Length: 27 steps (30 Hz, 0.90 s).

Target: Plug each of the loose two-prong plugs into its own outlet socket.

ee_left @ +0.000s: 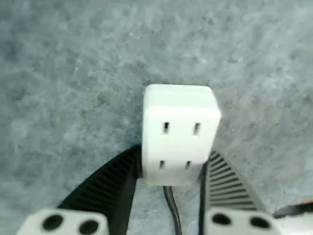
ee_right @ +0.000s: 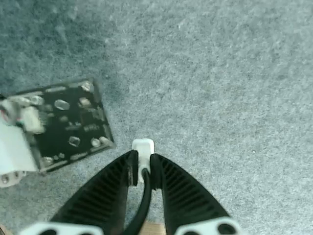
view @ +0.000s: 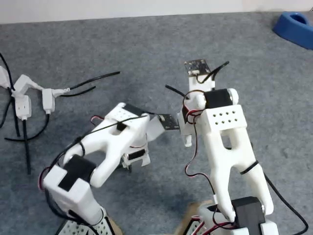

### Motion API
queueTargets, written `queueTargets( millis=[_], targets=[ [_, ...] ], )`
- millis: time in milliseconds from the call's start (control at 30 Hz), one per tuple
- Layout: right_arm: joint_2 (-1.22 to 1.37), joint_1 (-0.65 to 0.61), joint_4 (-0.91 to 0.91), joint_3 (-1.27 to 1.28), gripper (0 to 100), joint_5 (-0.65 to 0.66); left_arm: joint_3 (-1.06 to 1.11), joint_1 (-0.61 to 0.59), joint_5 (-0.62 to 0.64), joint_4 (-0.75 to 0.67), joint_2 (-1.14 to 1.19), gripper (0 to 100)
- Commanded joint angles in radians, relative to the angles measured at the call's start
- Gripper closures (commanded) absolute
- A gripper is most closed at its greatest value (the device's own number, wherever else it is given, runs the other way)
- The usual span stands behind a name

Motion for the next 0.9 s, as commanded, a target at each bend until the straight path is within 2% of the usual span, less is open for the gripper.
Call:
queueTargets(
  millis=[0, 133, 333, 667, 867],
  targets=[
    [-0.008, 0.013, -0.012, -0.004, 99.3, 0.006, -0.154, -0.002, -0.038, 0.068, 0.012, 93],
    [-0.008, 0.013, -0.012, -0.004, 99.3, 0.003, -0.254, 0.004, -0.035, 0.103, 0.065, 93],
    [-0.010, 0.019, -0.013, -0.007, 99.3, 0.003, -0.397, 0.074, -0.032, 0.150, 0.213, 93],
    [-0.008, 0.180, -0.036, -0.002, 99.3, 0.060, -0.633, 0.168, -0.008, 0.259, 0.335, 93],
    [-0.012, 0.199, -0.039, -0.002, 99.3, 0.061, -0.762, 0.194, -0.006, 0.344, 0.337, 93]
  ],
)
